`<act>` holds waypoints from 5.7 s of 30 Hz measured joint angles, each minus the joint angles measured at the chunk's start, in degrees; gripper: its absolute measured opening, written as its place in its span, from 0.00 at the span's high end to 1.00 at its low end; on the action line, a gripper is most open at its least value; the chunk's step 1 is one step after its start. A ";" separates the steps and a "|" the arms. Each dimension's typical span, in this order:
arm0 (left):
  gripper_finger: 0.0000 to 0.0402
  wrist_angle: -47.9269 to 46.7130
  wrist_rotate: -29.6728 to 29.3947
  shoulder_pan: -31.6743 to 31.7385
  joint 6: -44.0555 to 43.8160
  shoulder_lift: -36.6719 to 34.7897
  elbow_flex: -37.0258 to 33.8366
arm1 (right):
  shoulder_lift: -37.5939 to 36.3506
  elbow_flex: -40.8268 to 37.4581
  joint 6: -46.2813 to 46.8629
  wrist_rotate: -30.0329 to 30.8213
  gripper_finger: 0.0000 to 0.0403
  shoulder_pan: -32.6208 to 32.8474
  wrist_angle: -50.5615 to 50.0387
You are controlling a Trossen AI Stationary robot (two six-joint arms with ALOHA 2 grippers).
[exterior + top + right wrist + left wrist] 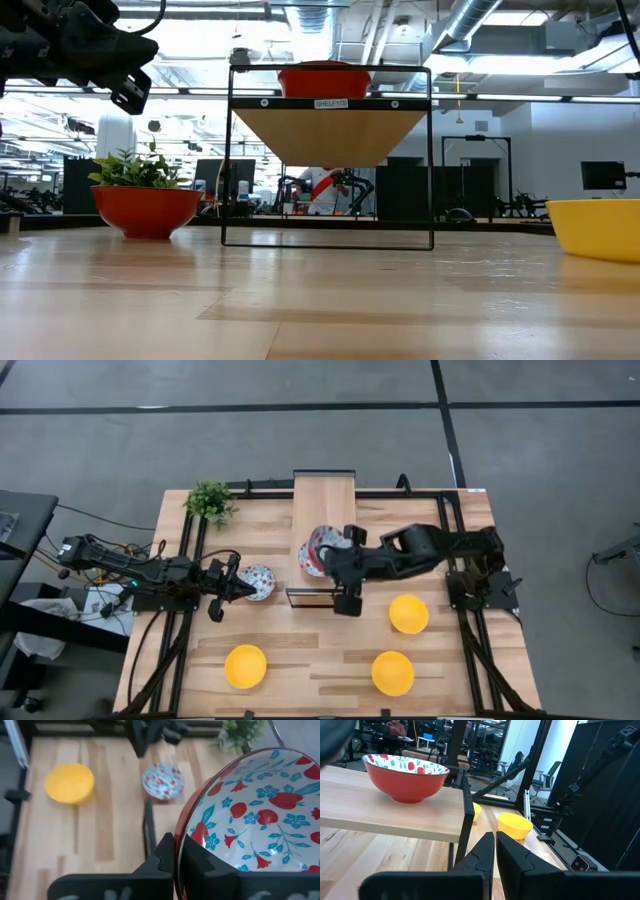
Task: Pick & Place Mini bowls
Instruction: Stack the bottom white patterned bowl on the white patterned bowl on the shelf, then stack the white patterned bowl on the white patterned bowls on the shelf
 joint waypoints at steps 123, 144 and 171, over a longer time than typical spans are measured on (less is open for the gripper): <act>0.96 2.60 0.02 -0.02 -0.63 -0.02 -0.02 | 10.97 -1.27 -17.89 -7.46 0.99 -7.08 -5.82; 0.96 2.60 0.00 0.00 -0.61 0.00 0.00 | 10.97 -1.27 -17.37 -7.61 1.00 -7.28 -5.86; 0.96 3.43 0.00 0.00 -0.63 -0.02 0.00 | 3.62 -0.04 -12.42 -1.62 1.00 -6.84 -9.82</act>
